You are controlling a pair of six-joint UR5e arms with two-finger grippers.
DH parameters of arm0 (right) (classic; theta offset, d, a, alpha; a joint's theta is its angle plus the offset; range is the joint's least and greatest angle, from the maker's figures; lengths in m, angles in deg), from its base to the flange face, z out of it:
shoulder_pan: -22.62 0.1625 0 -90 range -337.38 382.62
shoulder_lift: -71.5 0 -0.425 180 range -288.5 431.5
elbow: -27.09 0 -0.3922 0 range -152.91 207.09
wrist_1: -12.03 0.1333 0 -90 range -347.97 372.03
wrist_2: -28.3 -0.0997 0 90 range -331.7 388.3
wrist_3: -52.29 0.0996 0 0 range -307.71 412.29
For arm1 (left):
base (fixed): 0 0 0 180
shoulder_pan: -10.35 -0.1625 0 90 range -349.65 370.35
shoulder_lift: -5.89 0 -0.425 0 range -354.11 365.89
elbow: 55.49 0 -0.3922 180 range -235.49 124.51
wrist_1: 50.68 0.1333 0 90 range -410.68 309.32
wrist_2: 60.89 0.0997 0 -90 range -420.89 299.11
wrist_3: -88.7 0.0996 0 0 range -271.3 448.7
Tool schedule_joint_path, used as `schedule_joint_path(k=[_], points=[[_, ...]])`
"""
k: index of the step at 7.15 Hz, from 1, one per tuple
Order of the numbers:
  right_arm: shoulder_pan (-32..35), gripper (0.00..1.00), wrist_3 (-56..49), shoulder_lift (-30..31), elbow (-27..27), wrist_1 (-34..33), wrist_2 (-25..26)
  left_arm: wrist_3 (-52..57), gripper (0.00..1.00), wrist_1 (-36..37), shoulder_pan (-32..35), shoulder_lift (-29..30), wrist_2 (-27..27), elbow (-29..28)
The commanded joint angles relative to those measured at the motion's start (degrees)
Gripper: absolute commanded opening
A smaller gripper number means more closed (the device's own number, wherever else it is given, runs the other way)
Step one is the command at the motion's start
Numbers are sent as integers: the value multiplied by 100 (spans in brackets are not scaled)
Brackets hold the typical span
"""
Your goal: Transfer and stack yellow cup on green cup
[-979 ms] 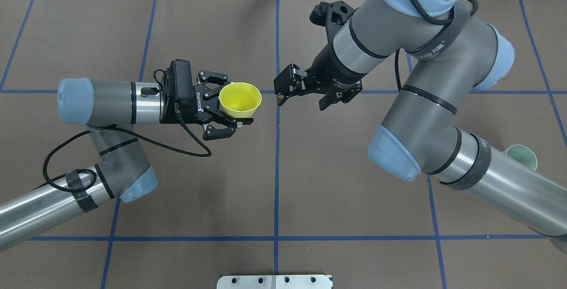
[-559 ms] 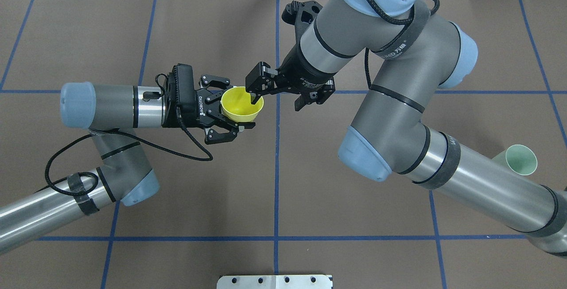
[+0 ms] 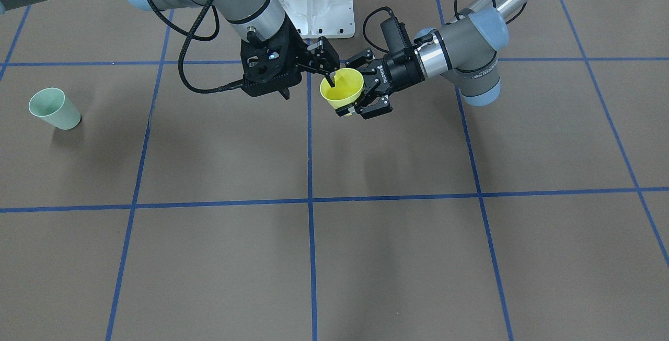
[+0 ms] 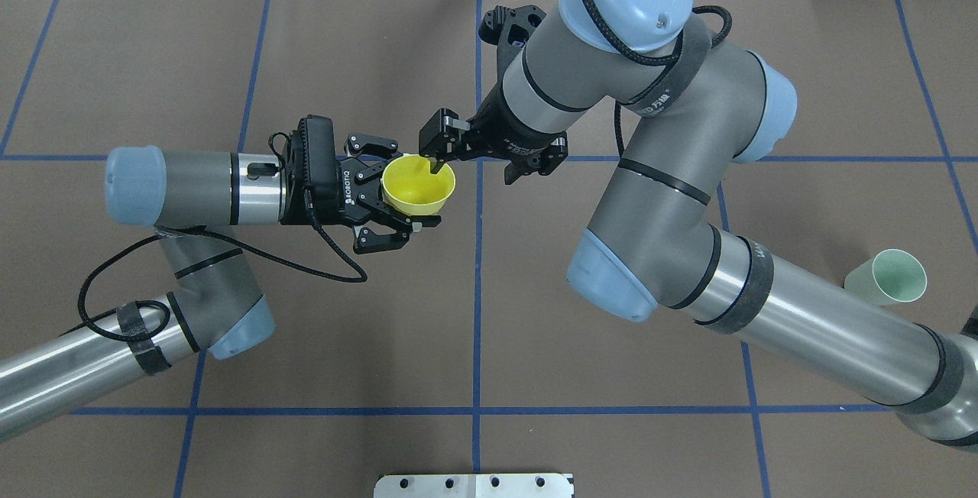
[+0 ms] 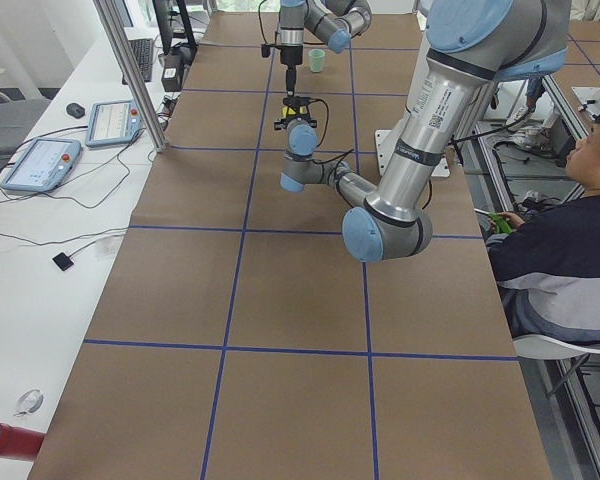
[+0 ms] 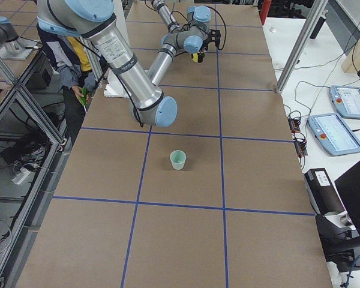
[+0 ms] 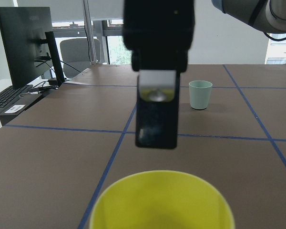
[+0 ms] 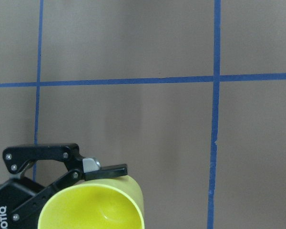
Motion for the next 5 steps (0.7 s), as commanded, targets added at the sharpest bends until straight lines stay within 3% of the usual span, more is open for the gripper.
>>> schedule_joint_path(k=[1, 5], points=[[-151, 99, 32, -43, -89, 0, 189, -9, 20, -38, -33, -19, 0, 0], [-301, 90, -20, -148, -246, 0, 278, -9, 22, -118, -50, -28, 44, -8]])
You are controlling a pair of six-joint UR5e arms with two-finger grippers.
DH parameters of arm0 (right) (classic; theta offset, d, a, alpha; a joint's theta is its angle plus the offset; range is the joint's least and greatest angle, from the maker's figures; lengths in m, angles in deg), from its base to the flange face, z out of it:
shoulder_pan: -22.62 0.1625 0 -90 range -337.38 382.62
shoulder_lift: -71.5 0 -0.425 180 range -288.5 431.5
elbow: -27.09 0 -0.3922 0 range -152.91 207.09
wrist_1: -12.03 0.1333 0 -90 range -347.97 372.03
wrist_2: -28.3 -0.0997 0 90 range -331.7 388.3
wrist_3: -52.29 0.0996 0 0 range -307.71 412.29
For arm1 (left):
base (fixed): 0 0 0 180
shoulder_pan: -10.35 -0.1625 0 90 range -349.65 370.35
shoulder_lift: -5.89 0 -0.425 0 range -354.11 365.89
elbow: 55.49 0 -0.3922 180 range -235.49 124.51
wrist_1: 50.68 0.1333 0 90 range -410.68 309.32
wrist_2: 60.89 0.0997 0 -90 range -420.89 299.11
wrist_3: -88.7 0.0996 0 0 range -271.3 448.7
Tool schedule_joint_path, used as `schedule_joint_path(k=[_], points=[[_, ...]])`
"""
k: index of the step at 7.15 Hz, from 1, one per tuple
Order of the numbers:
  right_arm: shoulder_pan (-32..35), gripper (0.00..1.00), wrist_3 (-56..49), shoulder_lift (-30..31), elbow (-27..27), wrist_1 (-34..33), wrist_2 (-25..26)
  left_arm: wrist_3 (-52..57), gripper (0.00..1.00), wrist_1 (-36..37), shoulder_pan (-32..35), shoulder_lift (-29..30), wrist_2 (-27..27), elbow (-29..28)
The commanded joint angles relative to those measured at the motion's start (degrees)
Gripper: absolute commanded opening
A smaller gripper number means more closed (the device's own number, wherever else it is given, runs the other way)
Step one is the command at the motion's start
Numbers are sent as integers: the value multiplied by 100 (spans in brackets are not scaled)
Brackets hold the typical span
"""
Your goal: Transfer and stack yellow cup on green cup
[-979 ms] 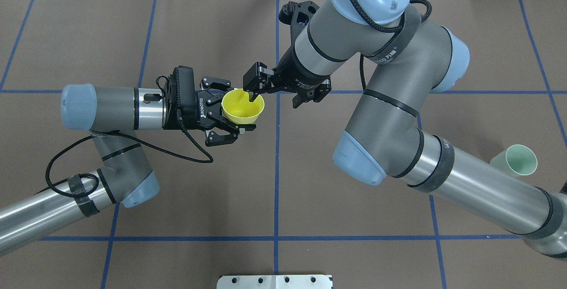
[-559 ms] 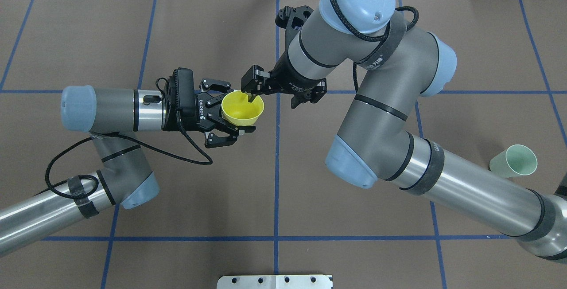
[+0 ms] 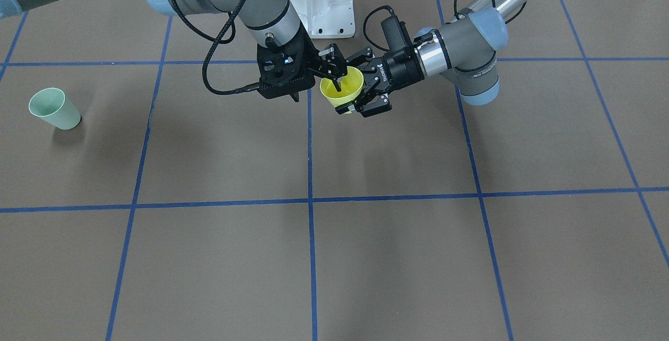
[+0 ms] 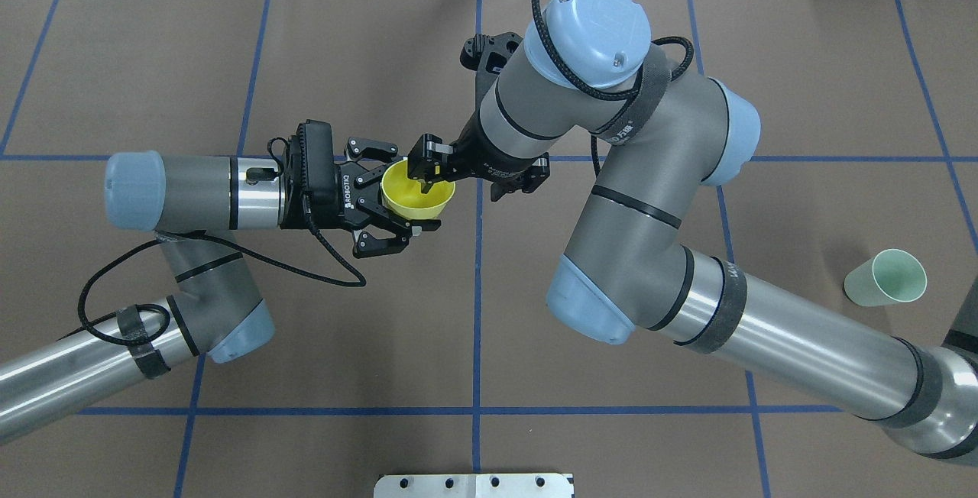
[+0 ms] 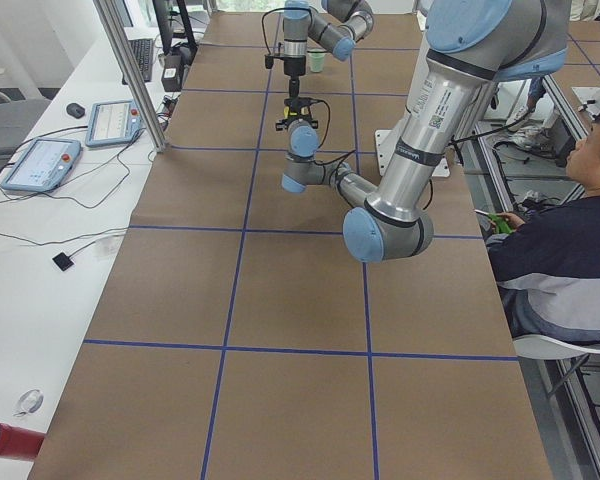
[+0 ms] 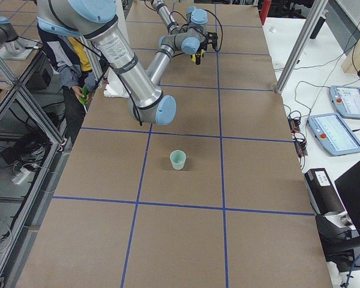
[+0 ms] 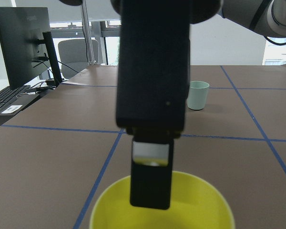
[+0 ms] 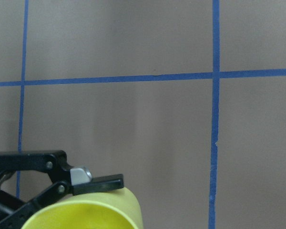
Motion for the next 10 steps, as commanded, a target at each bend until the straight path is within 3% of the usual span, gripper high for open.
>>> schedule_joint_path(k=[1, 2, 3, 4, 5, 6, 7, 8, 10], points=[[-46, 90, -90, -57, -64, 0, 1, 0, 23, -20, -9, -4, 7, -4], [-55, 90, -125, -75, -64, 0, -8, 0, 24, -20, -9, -13, 7, -4], [-64, 84, -134, -75, -64, 0, -8, 0, 25, -81, -9, -22, 7, -13], [-64, 65, -160, -84, -64, -9, -8, 0, 26, -90, -27, -30, 16, -13], [-64, 18, -247, -92, -64, -9, -16, 0, 29, -90, -36, -31, 51, -13], [-64, 0, -301, -84, -64, -9, -8, -9, 52, -90, -36, -22, 43, -13], [-64, 0, -301, -92, -64, -9, 1, -9, 89, -90, -45, -22, 51, -13], [-64, 0, -284, -92, -64, -9, 10, -18, 99, -82, -45, -22, 51, -13], [-55, 0, -292, -58, -38, -17, 19, -44, 100, -82, -71, -22, 51, -82]])
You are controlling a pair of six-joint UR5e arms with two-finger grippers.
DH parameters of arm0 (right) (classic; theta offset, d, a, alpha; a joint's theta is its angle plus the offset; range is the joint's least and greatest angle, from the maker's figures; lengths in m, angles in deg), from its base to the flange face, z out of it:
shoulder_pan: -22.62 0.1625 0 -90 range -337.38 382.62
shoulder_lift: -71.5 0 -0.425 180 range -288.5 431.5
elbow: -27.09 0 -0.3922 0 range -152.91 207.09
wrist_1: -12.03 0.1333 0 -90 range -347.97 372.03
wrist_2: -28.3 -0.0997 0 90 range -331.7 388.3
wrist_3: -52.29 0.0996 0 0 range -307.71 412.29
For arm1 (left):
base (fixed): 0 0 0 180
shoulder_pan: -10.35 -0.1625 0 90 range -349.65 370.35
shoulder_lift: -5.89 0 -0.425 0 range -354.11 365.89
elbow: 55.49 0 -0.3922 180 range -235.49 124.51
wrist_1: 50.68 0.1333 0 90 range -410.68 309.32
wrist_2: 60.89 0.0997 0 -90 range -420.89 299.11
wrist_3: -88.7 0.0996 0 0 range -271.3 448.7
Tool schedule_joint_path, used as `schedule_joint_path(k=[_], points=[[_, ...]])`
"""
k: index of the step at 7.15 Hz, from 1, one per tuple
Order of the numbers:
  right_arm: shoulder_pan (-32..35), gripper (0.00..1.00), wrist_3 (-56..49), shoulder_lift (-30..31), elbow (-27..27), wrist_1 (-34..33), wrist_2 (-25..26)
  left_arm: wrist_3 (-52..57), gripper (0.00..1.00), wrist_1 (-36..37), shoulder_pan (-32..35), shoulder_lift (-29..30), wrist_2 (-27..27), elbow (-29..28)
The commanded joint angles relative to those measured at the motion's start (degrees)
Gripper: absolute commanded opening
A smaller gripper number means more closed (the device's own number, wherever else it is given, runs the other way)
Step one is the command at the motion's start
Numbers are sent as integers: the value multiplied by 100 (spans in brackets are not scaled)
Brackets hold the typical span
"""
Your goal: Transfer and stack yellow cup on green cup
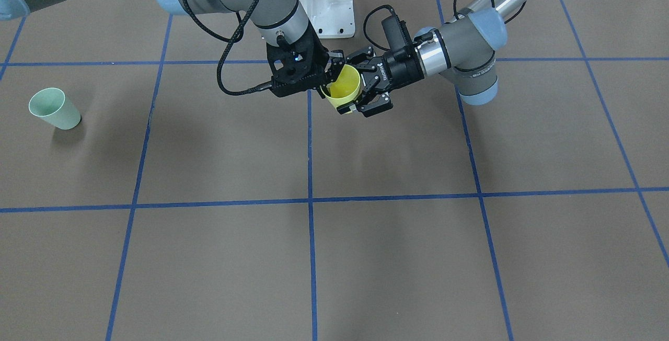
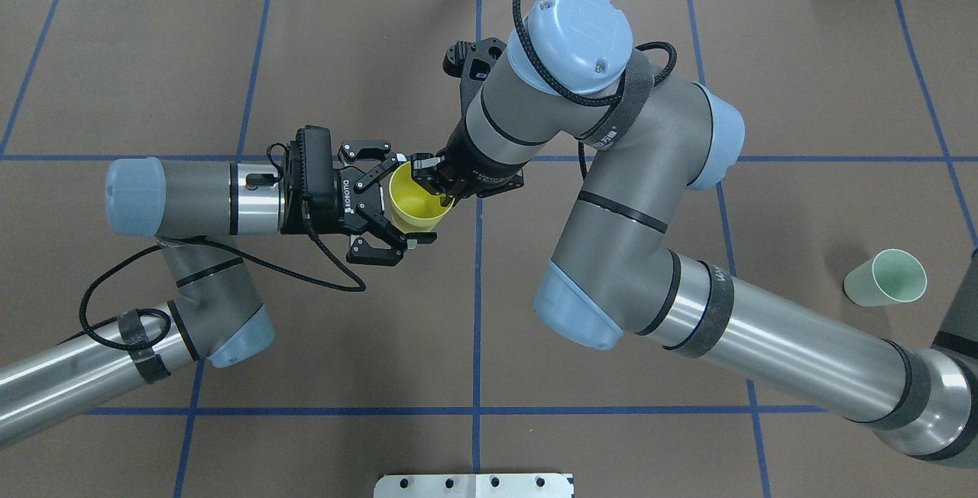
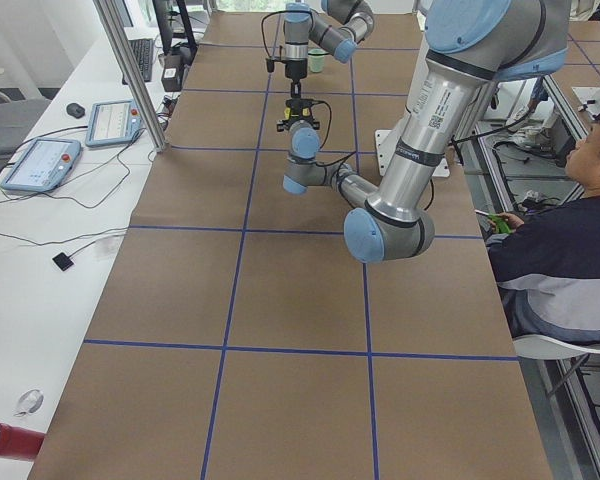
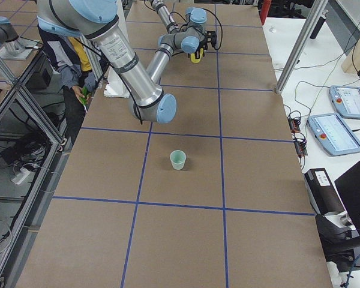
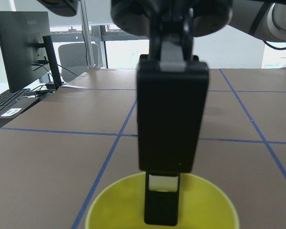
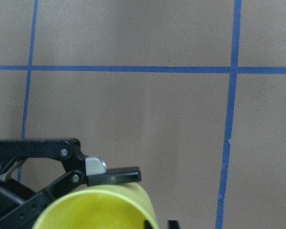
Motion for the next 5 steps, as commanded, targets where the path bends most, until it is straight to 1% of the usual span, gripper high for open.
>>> schedule_joint_path(k=[1, 3, 5], points=[[16, 0, 6, 37, 43, -7, 8, -2, 100, 1, -24, 0, 1, -95], [164, 0, 15, 203, 174, -16, 78, 7, 100, 1, -24, -17, 1, -104], [655, 0, 15, 562, 289, -16, 70, -2, 100, 10, -24, -17, 70, -148]])
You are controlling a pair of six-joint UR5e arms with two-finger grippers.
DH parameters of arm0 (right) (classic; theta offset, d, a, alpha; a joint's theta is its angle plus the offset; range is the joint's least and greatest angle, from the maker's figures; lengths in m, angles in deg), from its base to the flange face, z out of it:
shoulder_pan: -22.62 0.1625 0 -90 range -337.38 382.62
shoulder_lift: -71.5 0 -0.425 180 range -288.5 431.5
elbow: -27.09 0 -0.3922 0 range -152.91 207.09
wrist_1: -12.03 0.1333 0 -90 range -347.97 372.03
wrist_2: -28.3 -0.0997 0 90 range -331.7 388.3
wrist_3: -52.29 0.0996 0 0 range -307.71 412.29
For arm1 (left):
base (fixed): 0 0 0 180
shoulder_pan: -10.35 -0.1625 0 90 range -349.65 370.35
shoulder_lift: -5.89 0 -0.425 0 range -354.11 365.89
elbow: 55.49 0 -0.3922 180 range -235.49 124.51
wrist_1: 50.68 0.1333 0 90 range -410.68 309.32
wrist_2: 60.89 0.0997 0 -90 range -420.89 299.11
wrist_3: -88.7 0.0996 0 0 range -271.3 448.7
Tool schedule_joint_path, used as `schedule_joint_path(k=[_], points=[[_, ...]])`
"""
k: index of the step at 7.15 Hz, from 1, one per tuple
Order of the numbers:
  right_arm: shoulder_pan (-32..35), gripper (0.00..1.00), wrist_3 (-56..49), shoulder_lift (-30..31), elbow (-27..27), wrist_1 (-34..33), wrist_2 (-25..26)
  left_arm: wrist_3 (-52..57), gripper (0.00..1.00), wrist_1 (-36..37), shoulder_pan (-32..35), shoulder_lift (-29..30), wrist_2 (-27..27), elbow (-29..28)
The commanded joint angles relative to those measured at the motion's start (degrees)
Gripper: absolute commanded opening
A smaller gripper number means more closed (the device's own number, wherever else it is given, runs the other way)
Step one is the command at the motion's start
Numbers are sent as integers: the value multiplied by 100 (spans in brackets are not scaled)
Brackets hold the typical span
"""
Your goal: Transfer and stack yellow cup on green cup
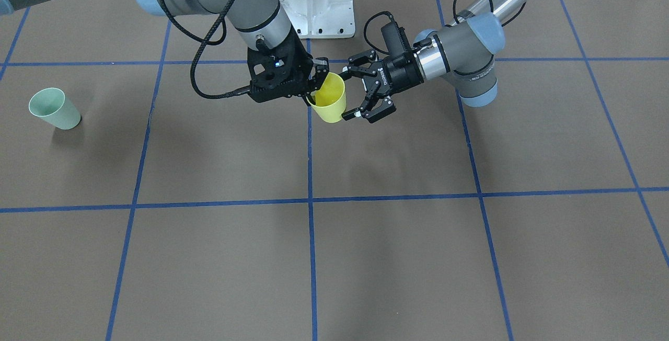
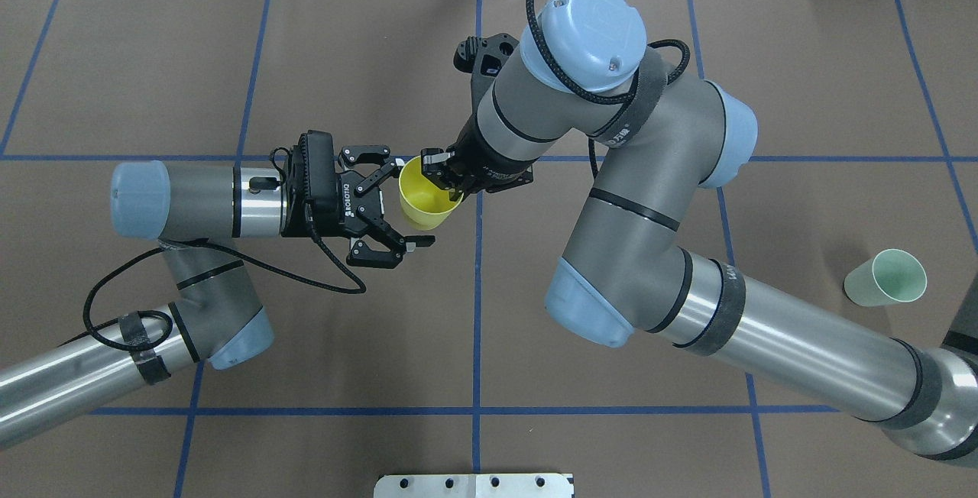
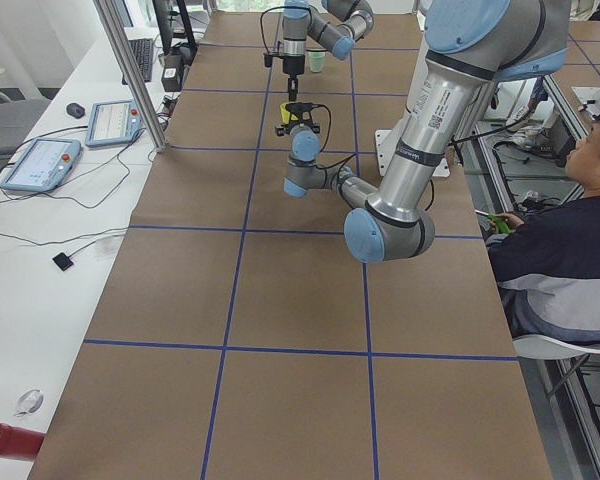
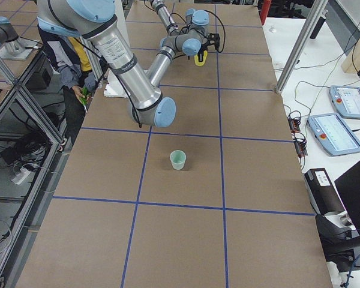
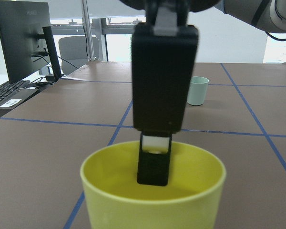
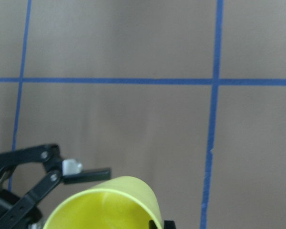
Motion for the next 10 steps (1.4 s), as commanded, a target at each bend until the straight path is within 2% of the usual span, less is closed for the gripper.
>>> schedule_joint_path(k=[1, 2, 4, 6, 9, 10], points=[[647, 0, -25, 387, 57, -10, -25, -7, 100, 42, -1, -2, 237, -28], [998, 0, -86, 562, 48, -27, -78, -42, 100, 85, 8, 7, 482, -20], [1491, 0, -874, 940, 39, -54, -191, -42, 99, 348, 69, -46, 861, -11], [2106, 0, -1865, 1335, -31, -80, -577, -33, 99, 734, 105, -317, 1544, 7], [2757, 0, -3008, 1723, -48, -151, -868, -51, 99, 1805, 587, -668, 1548, 269], [3046, 0, -3379, 1846, -83, -151, -1130, -51, 99, 2600, 867, -757, 1522, 488]])
